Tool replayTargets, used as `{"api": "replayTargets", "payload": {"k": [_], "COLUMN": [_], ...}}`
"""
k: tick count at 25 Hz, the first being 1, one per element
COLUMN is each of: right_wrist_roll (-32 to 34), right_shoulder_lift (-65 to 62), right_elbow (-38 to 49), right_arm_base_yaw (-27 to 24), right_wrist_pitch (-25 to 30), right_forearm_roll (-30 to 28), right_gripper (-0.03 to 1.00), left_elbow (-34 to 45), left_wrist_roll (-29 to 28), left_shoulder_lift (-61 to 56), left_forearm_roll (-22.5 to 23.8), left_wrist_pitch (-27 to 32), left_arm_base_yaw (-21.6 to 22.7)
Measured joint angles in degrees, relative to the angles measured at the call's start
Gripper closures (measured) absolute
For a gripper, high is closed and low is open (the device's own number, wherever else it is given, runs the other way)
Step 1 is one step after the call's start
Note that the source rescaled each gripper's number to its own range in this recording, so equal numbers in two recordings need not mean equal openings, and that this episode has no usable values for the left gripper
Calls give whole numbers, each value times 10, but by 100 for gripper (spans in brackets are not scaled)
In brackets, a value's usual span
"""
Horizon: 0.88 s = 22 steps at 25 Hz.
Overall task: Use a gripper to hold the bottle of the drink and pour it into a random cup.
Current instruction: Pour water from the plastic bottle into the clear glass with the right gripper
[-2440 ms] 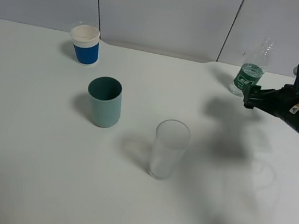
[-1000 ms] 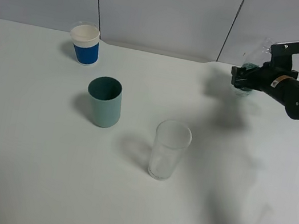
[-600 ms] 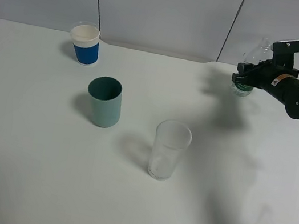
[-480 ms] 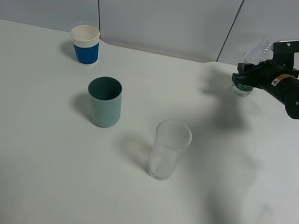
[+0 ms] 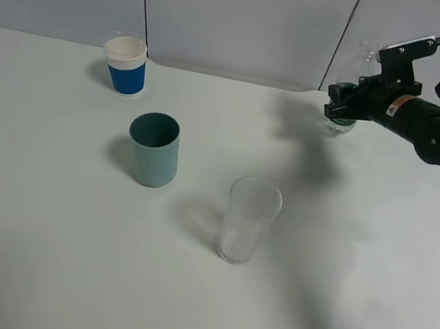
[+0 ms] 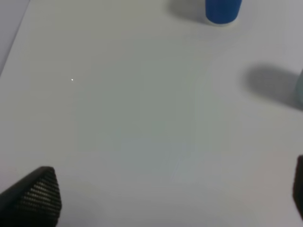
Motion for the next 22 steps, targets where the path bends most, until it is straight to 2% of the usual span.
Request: {"api": "replayTargets", "payload": {"k": [4, 10, 22], "right_wrist_roll": [30, 129, 275], "right_shoulder_lift": [-31, -71, -120], "right_elbow": [0, 0, 0], "right_arm_base_yaw": [21, 55, 139], "right_wrist_pitch": [31, 84, 123], "right_forearm_roll": [-57, -153, -341], "right_gripper": [94, 94, 94], "left_elbow": [0, 0, 0], "left_wrist_roll": [0, 0, 0], "left_shoulder_lift": [0, 0, 0], "left_forearm_roll": [0, 0, 0], "left_wrist_pitch": [0, 0, 0], "left_arm_base_yaw": [0, 0, 0]}}
